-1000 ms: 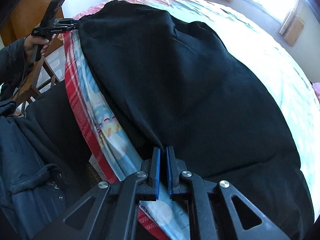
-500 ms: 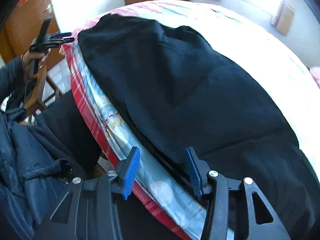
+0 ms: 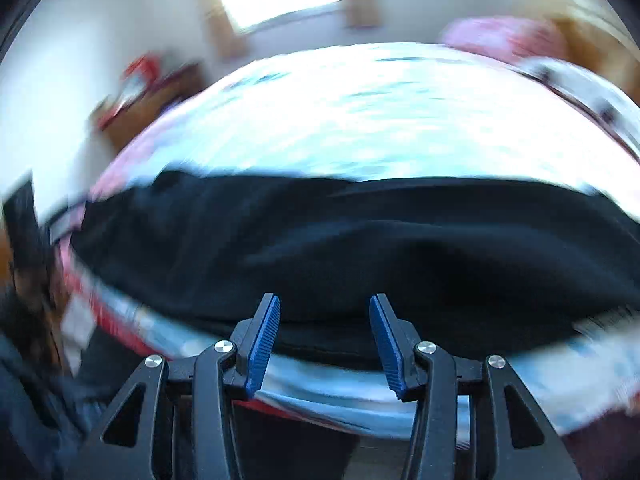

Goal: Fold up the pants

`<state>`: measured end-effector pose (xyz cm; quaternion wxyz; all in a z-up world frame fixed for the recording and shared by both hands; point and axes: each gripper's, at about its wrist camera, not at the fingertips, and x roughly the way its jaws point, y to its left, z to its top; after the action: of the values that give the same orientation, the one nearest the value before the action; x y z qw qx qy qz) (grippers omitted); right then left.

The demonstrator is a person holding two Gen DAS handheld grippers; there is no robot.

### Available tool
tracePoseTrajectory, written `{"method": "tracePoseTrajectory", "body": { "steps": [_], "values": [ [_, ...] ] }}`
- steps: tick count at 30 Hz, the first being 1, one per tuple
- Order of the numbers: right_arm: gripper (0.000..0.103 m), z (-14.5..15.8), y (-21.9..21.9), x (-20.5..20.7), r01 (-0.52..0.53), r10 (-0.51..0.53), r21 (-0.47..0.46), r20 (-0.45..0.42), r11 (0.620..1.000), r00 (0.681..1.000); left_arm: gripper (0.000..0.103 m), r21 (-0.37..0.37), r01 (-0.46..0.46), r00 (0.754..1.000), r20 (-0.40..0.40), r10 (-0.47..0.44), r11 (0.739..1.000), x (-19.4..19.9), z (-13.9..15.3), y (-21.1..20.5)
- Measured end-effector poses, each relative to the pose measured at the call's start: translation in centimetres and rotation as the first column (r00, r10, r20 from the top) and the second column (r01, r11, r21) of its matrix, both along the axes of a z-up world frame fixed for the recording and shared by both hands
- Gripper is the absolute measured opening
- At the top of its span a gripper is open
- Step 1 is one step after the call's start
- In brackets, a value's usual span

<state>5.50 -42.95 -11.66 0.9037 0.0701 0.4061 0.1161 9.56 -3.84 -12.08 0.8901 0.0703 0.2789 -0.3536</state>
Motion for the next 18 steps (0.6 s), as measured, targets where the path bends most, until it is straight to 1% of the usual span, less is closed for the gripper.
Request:
{"method": "tracePoseTrajectory", "body": {
  "steps": [1, 2, 3, 5, 8, 9, 10, 12, 14, 16, 18],
  "values": [
    [0.049, 0.4, -2.4, -0.5, 0.084, -0.085, 0.033, 0.012, 0.996, 0.996, 0.092, 0.002, 0.043, 0.999, -0.012, -0.043, 0.999, 0.4, -0.2, -2.1],
    [0.049, 0.6, -3.7, -0.7, 0.138, -0.139, 0.054, 0.016, 0.989, 0.99, 0.092, 0.016, 0.102, 0.994, -0.024, -0.102, 0.995, 0.3, -0.5, -5.3],
    [0.049, 0.8, -5.0, -1.1, 0.186, -0.188, 0.074, 0.021, 0.98, 0.982, 0.091, 0.038, 0.128, 0.992, -0.024, -0.127, 0.991, 0.4, -0.6, -7.1],
    [0.049, 1.0, -6.5, -1.7, 0.241, -0.245, 0.099, 0.029, 0.965, 0.969, 0.088, 0.099, 0.18, 0.984, -0.021, -0.179, 0.979, 0.4, -1.1, -11.1],
    [0.049, 1.0, -7.7, -2.5, 0.281, -0.288, 0.125, 0.04, 0.951, 0.957, 0.085, 0.17, 0.234, 0.972, -0.025, -0.233, 0.957, -0.1, -1.9, -15.1],
    [0.049, 0.9, -7.9, -2.8, 0.284, -0.292, 0.126, 0.045, 0.95, 0.955, 0.078, 0.19, 0.252, 0.968, -0.038, -0.25, 0.949, -0.2, -2.3, -15.9],
    [0.049, 0.8, -7.7, -2.6, 0.285, -0.293, 0.124, 0.046, 0.95, 0.955, 0.074, 0.207, 0.268, 0.963, -0.056, -0.262, 0.941, -0.4, -2.8, -16.6],
    [0.049, 0.6, -8.1, -2.7, 0.29, -0.297, 0.121, 0.045, 0.949, 0.954, 0.06, 0.239, 0.294, 0.956, -0.098, -0.278, 0.925, -0.6, -3.7, -17.7],
    [0.049, 0.3, -9.2, -3.4, 0.302, -0.31, 0.131, 0.047, 0.944, 0.95, 0.057, 0.257, 0.305, 0.951, -0.133, -0.279, 0.917, -0.4, -4.7, -18.6],
    [0.049, 0.3, -10.0, -3.5, 0.32, -0.33, 0.144, 0.049, 0.936, 0.943, 0.054, 0.268, 0.298, 0.952, -0.153, -0.264, 0.916, -0.2, -5.5, -18.8],
    [0.049, 0.2, -10.9, -3.6, 0.342, -0.353, 0.152, 0.053, 0.927, 0.934, 0.049, 0.262, 0.291, 0.953, -0.164, -0.255, 0.92, -0.1, -5.8, -18.9]
  ]
}}
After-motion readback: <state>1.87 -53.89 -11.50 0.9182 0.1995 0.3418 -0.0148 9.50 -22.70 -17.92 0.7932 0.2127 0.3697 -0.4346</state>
